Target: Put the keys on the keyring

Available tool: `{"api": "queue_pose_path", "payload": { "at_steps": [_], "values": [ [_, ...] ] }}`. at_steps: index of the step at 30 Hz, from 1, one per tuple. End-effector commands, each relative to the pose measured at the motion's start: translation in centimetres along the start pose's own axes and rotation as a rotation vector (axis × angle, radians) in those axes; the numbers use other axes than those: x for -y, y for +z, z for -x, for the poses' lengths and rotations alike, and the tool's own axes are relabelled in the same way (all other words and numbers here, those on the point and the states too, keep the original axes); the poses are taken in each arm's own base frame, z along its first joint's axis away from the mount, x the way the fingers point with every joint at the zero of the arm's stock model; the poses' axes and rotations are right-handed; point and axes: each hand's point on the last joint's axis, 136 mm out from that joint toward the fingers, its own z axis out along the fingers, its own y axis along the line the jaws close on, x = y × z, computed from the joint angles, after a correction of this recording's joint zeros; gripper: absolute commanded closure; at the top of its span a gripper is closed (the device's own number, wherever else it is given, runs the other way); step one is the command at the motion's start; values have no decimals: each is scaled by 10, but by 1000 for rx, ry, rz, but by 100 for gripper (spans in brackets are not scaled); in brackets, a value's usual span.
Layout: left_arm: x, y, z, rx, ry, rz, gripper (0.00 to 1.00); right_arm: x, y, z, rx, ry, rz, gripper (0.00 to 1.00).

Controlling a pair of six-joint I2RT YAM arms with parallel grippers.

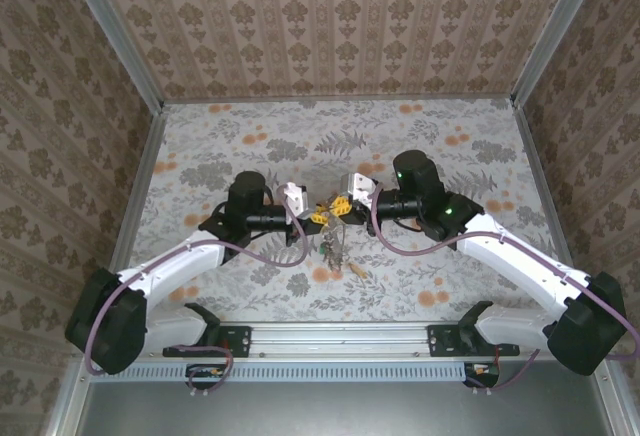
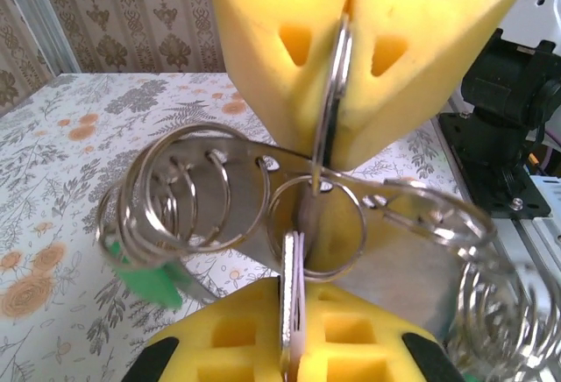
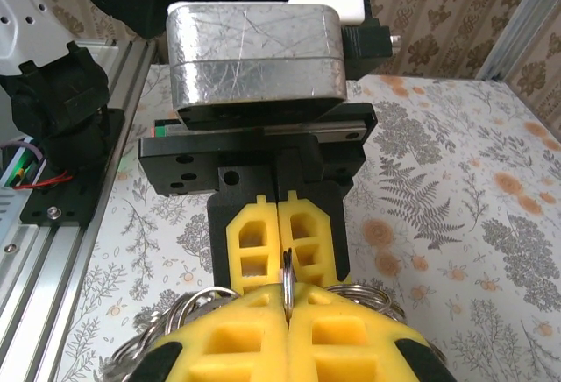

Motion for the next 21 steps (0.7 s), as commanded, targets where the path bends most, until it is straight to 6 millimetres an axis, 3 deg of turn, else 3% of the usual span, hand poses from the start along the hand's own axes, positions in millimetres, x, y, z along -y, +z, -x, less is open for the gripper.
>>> {"api": "queue_pose_path", "payload": {
  "at_steps": [1, 5, 11, 21],
  "values": [
    [2, -10, 7, -11, 34, 15, 100, 5, -7, 6, 19, -38, -42, 100],
    [6, -27, 8, -90, 67, 39, 100, 6, -7, -10, -43, -49, -63, 100],
    [13, -49, 6, -273, 123, 53, 100, 5, -3, -14, -61, -41, -53, 100],
    [7, -44, 28, -297, 176, 24, 100, 5, 14, -12, -88, -38, -53, 100]
  ]
}}
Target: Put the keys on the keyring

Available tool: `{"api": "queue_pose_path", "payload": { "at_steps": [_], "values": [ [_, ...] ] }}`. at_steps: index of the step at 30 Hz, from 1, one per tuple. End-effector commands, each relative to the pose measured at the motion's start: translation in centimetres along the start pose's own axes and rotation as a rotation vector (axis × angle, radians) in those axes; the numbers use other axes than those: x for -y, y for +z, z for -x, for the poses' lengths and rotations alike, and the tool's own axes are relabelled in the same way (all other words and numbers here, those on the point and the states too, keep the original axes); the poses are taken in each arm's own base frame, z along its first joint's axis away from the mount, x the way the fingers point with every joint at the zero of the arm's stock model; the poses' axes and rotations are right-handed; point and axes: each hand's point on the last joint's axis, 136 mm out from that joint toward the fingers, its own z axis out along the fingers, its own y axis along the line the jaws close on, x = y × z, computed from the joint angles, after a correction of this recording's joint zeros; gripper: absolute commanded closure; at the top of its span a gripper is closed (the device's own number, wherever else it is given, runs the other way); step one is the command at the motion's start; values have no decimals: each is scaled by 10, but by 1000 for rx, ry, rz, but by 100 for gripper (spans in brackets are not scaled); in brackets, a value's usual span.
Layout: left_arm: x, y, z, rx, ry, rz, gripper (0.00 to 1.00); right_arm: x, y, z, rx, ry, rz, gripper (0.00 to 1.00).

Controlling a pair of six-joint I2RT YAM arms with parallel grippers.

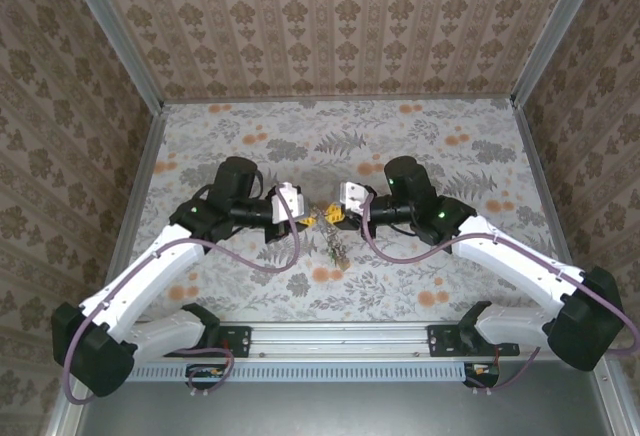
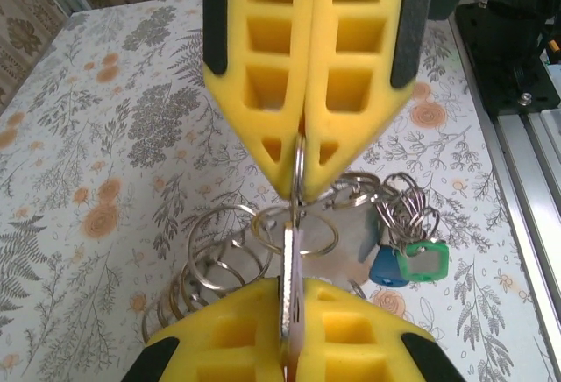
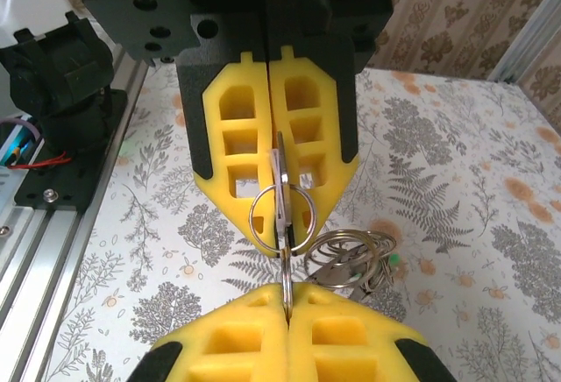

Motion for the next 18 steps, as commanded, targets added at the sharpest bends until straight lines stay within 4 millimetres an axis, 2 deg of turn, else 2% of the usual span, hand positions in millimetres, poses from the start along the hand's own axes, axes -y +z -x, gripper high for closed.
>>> {"api": "queue_pose_path", "payload": {
  "at_steps": [1, 5, 10, 18],
  "values": [
    [-1, -6, 10, -21, 54, -7, 100, 13, 1, -6, -67, 17, -59, 100],
    [-4, -8, 13, -57, 85, -10, 100, 14, 5, -10, -90, 23, -72, 100],
    [-3, -5, 2, -162, 140, -37, 100, 12, 9, -6, -98, 47, -72, 100],
    [-6, -3, 8, -200, 233, -56, 100, 10, 15, 2, -45, 94, -55, 100]
  ]
}}
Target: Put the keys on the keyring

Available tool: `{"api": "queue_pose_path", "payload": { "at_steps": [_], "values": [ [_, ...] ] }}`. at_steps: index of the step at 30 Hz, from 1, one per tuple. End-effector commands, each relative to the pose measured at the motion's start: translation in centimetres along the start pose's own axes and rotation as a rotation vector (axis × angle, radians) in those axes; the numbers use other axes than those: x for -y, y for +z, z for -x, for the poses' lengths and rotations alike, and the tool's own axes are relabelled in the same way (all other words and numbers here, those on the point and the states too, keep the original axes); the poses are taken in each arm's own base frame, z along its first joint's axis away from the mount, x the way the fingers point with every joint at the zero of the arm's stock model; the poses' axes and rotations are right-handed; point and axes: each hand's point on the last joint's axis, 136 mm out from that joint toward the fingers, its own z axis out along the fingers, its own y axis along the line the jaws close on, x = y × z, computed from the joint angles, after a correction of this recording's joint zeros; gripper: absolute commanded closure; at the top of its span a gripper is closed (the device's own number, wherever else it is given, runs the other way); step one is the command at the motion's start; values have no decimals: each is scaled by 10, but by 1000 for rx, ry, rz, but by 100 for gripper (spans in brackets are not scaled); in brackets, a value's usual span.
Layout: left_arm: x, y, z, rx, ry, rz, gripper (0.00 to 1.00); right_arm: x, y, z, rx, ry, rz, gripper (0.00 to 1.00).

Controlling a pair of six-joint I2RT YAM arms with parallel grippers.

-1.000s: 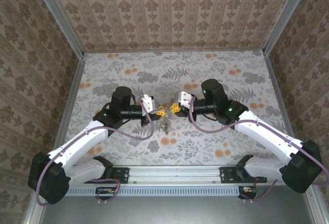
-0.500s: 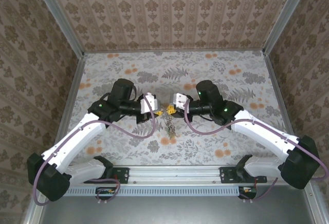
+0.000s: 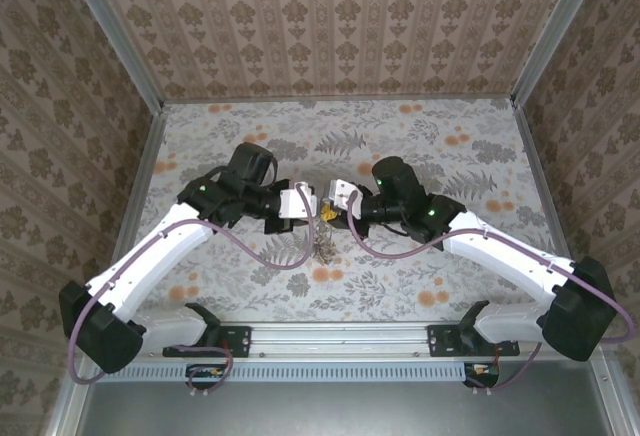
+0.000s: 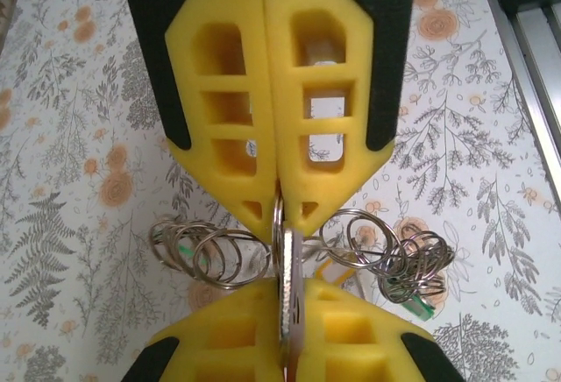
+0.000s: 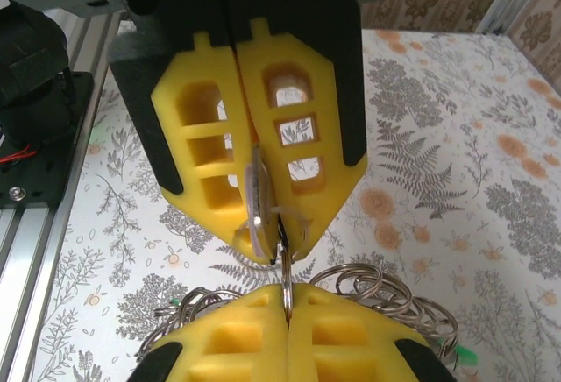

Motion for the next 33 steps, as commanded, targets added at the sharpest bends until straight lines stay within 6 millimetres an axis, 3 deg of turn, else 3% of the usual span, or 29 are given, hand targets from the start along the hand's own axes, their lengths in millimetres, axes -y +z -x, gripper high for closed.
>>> {"api": "queue_pose_path", "payload": {
  "at_steps": [1, 7, 15, 19, 25, 29, 33],
  "values": [
    [2, -7, 10, -1, 92, -16, 100, 1, -1, 12, 49, 31, -1, 100],
    [6, -8, 9, -13, 165, -36, 100, -3, -2, 16, 90, 65, 18, 100],
    [-3, -13, 10, -76, 251, -4, 100, -5, 5, 8, 61, 86, 25, 100],
    [-8, -16, -4, -159, 351, 21, 100, -4, 2, 1, 60, 62, 1, 82],
    [-30, -29, -22, -329, 559, 91, 100, 7, -8, -27, -27, 33, -61, 74],
    [-47, -43, -19, -379, 661, 143, 100, 8, -15, -31, -15, 32, -64, 70],
    [-63, -52, -14, -419, 771, 183, 100, 3, -14, -30, 13, 48, -42, 58]
  ]
}}
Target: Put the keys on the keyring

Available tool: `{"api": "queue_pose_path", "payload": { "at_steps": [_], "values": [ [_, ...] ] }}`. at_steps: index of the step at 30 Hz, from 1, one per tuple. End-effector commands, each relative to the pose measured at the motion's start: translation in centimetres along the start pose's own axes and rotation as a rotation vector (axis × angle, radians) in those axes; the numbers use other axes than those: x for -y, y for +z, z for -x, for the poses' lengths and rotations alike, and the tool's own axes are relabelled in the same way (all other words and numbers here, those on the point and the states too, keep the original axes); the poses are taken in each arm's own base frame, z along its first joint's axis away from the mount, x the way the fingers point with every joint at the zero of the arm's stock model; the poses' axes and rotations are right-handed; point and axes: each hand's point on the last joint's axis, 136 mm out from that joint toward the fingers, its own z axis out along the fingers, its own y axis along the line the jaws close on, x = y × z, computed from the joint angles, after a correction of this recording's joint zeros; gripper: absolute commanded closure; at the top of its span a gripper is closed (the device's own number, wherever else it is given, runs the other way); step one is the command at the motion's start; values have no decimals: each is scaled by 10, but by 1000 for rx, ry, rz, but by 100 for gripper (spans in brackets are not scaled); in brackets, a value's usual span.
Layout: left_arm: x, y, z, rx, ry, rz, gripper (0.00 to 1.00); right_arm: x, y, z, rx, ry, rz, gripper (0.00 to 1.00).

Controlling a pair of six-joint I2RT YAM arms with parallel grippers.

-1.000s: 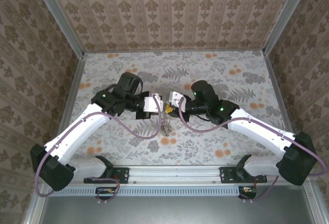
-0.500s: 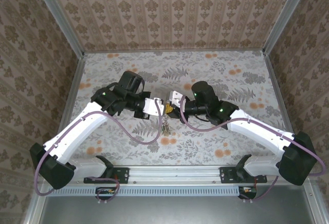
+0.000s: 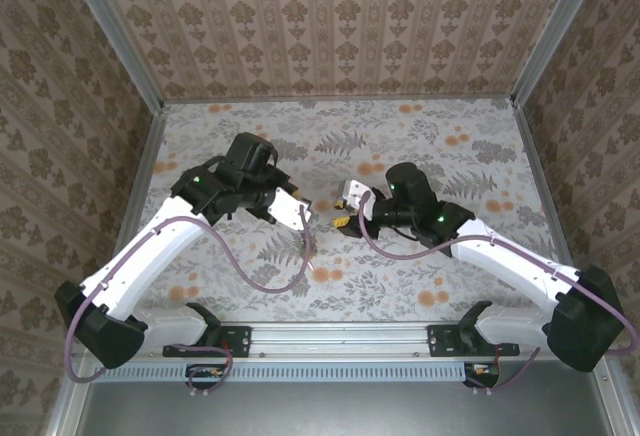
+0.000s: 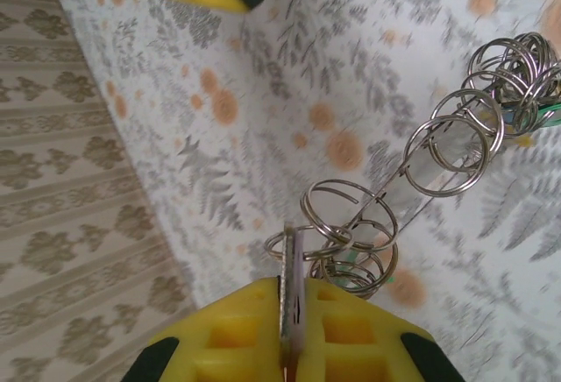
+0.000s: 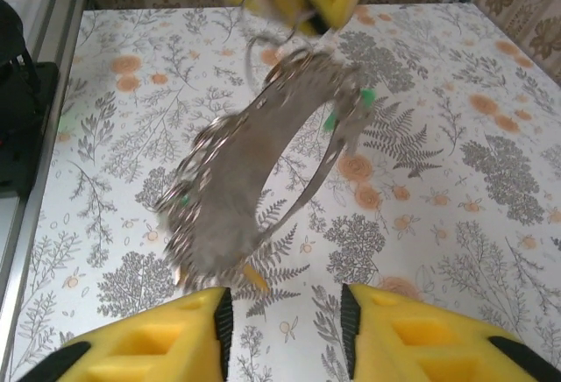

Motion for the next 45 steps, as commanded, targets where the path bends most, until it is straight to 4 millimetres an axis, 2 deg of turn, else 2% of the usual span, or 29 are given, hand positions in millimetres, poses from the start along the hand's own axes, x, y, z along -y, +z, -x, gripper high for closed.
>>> {"api": "queue_pose_path", "payload": {
  "at_steps": [1, 4, 5, 6, 7, 8, 12, 15, 19, 20, 23, 26, 29, 32, 35, 36, 39, 42, 45],
  "values": [
    [-25, -16, -13, -82, 153, 73, 100, -4, -1, -1, 24, -3, 11, 57],
    [-36, -17, -21, -109, 175, 93, 100, 2, -1, -6, 36, 9, -32, 50],
    [-40, -18, -22, -104, 173, 100, 100, 4, -1, -7, 42, 14, -46, 43],
    [-44, -19, -22, -96, 168, 110, 100, 7, -2, -7, 50, 18, -66, 34],
    [-48, -19, -23, -89, 160, 115, 100, 10, -3, -9, 54, 24, -86, 21],
    [-51, -19, -24, -85, 152, 119, 100, 13, -5, -10, 59, 28, -107, 1],
    [-56, -10, -38, -88, 89, 106, 100, 32, -21, -13, 106, 46, -239, 0],
    [-58, -7, -46, -12, -43, 104, 100, 48, -37, -17, 126, 73, -343, 0],
    [-71, 1, -66, -4, -173, 139, 100, 64, -52, -23, 134, 110, -429, 1],
    [-75, 1, -81, -16, -230, 147, 100, 65, -53, -24, 137, 120, -427, 0],
    [-90, 11, -89, 2, -328, 149, 100, 59, -45, -20, 153, 150, -345, 0],
    [-103, 23, -91, 34, -372, 149, 100, 46, -29, -7, 211, 225, -205, 1],
    [-117, 33, -94, 50, -413, 157, 100, 45, -10, 6, 270, 290, -194, 0],
    [-134, 44, -94, 71, -444, 185, 100, 59, 6, 11, 293, 352, -259, 0],
    [-151, 59, -92, 99, -439, 211, 100, 88, 6, 1, 302, 453, -411, 1],
    [-154, 71, -78, 114, -405, 194, 100, 96, 2, -4, 301, 468, -466, 0],
    [-165, 104, -63, 115, -358, 158, 100, 108, -17, -16, 302, 450, -569, 0],
    [-180, 131, -50, 159, -371, 127, 100, 101, -38, -28, 264, 314, -634, 0],
    [-198, 155, -44, 141, -371, 139, 100, 95, -61, -46, 244, 287, -664, 0]
  ]
}}
